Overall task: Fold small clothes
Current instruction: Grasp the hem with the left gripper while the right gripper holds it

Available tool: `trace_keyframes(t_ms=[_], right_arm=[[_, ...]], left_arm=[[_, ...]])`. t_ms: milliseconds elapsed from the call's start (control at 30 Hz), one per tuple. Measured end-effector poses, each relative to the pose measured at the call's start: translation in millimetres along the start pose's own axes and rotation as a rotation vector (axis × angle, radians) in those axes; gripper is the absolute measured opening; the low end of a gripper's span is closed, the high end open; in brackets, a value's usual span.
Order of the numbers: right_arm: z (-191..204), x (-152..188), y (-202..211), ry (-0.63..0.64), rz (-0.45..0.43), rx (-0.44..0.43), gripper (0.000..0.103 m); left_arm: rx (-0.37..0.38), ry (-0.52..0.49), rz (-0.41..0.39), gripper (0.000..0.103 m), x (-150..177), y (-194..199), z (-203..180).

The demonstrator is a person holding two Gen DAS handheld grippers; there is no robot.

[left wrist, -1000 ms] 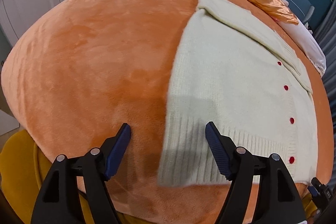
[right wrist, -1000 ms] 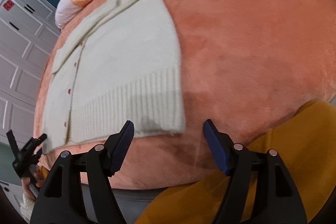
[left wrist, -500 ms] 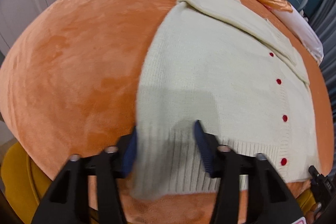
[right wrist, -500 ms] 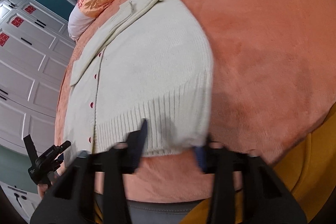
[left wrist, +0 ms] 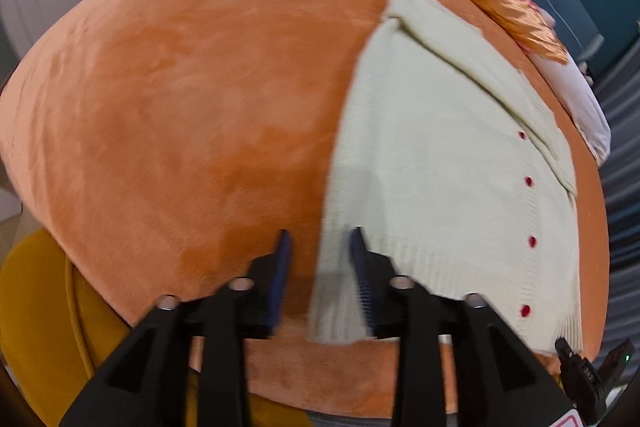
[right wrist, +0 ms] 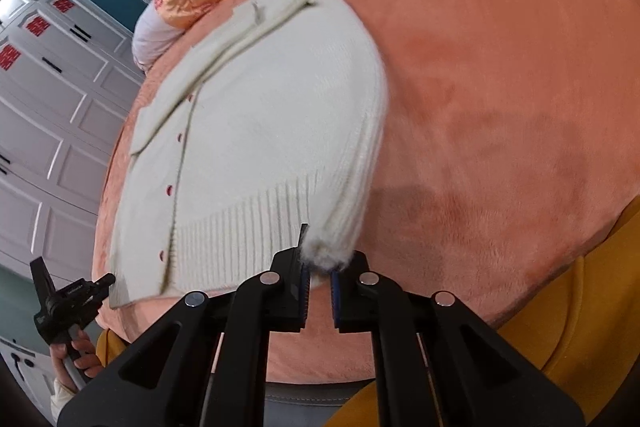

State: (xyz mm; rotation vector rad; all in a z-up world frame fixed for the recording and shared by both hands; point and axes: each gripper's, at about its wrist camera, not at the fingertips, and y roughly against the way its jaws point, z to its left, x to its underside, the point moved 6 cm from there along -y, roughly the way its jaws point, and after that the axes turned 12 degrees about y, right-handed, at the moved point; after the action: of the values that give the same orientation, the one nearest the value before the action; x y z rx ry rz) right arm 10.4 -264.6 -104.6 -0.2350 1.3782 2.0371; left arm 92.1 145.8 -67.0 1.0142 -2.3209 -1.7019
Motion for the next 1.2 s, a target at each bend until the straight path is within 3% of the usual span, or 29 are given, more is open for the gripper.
trace_keyframes(t_ms=[133,167,267,300,333,367,400,667,833,1000,1067,1100,1133,1200], right_arm=[[-1,-1,0,-0.029,-0.006,-0.027,0.031],[-1,-1,0,-0.037,-0.009,-0.038,0.037],[2,-6,-4,-0.036,-0.001,-0.038,0.04],[3,-8,-6,-0.027,0.003,-0.037,0.038],[5,-10,-7,-0.016,0.006,-0.036,0.023],[7,-13,-7,0.002,0.013,-0.021,0.012],[8,-14,-5,0.008,0.014,-0.024,0.007],[35,-20,52,0.167,-0.056,-0.017,0.005],[30,3,77,0.269,0.002,0.012,0.004],[7,18,65,0.263,0.084,0.029,0.001],[-1,20,55,0.228,0.103,0.03,0.006],[-7,19,49,0.201,0.118,0.048,0.018],[-10,17,46,0.175,0.126,0.047,0.036],[-16,11,48,0.132,0.095,0.057,0.054]], left_arm=[[0.045,0.008,0.025,0.061,2,-6,-8],[0.053,0.007,0.029,0.062,2,-7,-11],[0.049,-0.02,0.04,0.063,0,-15,-21],[0.057,-0.04,0.049,0.057,-1,-16,-26],[0.081,-0.061,0.067,0.025,-1,-15,-32],[0.095,-0.073,0.091,0.008,-1,-16,-36],[0.096,-0.078,0.099,0.008,-1,-13,-37],[0.149,-0.2,0.005,0.006,2,59,-48],[0.116,-0.289,0.009,0.002,28,87,-34],[0.091,-0.265,0.066,0.002,41,65,-12],[0.123,-0.192,0.114,0.006,42,47,-5],[0.12,-0.148,0.141,0.006,42,37,-1],[0.108,-0.116,0.153,0.007,41,30,1],[0.103,-0.069,0.162,0.017,39,20,5]])
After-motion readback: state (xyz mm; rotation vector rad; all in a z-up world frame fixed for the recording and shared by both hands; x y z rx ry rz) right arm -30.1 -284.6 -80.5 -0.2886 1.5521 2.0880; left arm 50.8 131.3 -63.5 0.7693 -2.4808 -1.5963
